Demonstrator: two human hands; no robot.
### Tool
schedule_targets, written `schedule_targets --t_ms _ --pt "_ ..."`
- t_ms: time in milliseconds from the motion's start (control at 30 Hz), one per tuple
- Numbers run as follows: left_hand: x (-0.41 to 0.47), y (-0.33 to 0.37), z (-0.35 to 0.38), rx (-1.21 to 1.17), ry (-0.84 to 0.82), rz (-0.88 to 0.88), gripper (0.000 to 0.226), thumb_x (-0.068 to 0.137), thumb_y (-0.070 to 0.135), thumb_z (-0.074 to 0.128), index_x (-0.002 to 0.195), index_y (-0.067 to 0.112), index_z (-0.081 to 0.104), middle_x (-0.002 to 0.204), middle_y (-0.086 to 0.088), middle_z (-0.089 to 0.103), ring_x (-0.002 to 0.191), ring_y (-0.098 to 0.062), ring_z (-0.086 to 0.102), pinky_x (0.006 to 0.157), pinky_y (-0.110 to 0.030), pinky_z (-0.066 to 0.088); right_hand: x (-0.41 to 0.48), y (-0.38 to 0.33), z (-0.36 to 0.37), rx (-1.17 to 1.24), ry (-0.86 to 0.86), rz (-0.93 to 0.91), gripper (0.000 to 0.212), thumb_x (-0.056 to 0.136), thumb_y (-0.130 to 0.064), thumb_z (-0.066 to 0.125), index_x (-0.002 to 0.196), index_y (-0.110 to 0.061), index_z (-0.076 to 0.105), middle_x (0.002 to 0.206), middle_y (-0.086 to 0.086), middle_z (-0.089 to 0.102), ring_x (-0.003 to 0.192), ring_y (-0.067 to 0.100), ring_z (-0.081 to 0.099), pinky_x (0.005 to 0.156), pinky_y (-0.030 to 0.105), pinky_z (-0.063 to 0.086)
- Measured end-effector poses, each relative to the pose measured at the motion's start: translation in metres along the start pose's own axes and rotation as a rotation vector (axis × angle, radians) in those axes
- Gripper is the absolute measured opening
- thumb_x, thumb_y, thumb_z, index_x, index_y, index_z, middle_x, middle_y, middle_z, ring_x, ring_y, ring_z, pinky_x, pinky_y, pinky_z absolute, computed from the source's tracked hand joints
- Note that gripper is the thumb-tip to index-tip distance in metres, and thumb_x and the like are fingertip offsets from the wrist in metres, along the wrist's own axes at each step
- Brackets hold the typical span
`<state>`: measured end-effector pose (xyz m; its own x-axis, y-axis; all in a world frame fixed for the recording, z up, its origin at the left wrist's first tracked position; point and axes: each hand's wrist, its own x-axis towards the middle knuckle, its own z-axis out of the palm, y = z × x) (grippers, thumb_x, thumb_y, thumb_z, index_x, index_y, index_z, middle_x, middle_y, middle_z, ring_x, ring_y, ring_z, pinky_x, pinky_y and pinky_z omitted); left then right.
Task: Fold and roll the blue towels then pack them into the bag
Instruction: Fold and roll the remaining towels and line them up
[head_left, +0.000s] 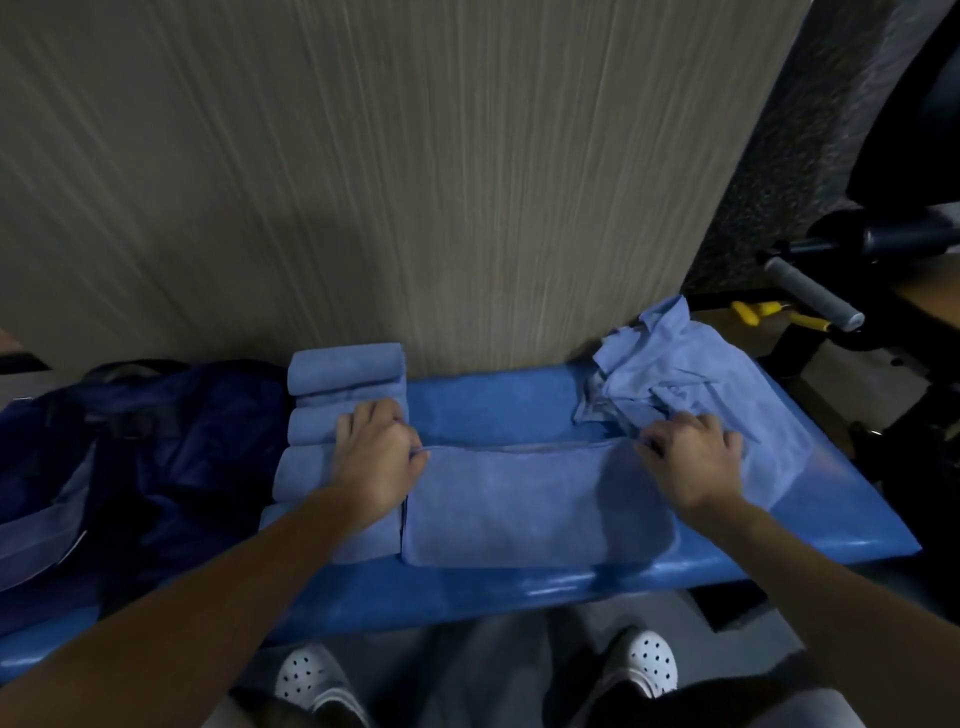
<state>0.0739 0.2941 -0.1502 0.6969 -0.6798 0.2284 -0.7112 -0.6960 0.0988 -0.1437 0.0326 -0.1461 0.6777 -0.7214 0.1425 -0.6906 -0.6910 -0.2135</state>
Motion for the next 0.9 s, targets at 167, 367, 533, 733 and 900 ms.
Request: schedule_targets --t_ms 167,367,533,733,900 --pt "0.014 -0.005 0.018 0.147 -0.022 0.018 0.019 0.088 0.038 0.06 0.082 0.027 0.075 0.129 0.0 0.047 0.119 -0.026 0.037 0.094 -0.043 0.025 0.019 0.002 0.023 -0.201 0.106 -0.101 0.012 0.087 -0.031 0.064 0.081 -0.023 0.071 0.094 0.005 0.06 0.098 0.032 0.044 0.081 0.042 0.025" --pt "0.016 -0.009 0.032 0.282 0.012 -0.033 0.014 0.076 0.032 0.074 0.074 0.018 0.074 0.119 -0.01 0.057 0.105 -0.033 0.048 0.085 -0.043 0.027 0.03 0.003 0.037 -0.292 0.185 -0.108 0.011 0.077 -0.021 0.074 0.077 -0.01 0.073 0.084 0.016 0.058 0.089 0.037 0.048 0.077 0.045 0.026" --pt "0.017 0.006 0.036 0.252 0.074 0.072 0.033 0.074 0.023 0.074 0.104 0.009 0.069 0.118 -0.015 0.061 0.107 -0.035 0.055 0.087 -0.044 0.028 0.022 0.004 0.043 -0.326 0.184 -0.101 0.018 0.076 -0.02 0.074 0.081 -0.005 0.065 0.09 0.019 0.056 0.089 0.037 0.046 0.076 0.045 0.025" --pt "-0.002 0.082 0.051 0.035 -0.056 0.455 0.059 0.091 0.039 0.029 0.142 0.019 0.048 0.151 -0.004 0.043 0.142 -0.024 0.035 0.117 -0.043 0.025 -0.021 0.005 0.045 -0.094 0.228 -0.044 0.023 0.089 -0.024 0.057 0.097 -0.004 0.061 0.091 0.018 0.06 0.084 0.039 0.056 0.072 0.045 0.041" --pt "-0.013 0.117 0.074 0.024 -0.294 0.442 0.067 0.089 0.057 0.011 0.153 0.039 0.012 0.164 0.004 0.005 0.151 -0.019 0.0 0.118 -0.055 0.004 -0.049 0.009 0.046 0.139 0.06 0.188 0.034 0.096 -0.04 0.049 0.1 -0.006 0.054 0.106 0.018 0.064 0.092 0.039 0.063 0.07 0.044 0.049"
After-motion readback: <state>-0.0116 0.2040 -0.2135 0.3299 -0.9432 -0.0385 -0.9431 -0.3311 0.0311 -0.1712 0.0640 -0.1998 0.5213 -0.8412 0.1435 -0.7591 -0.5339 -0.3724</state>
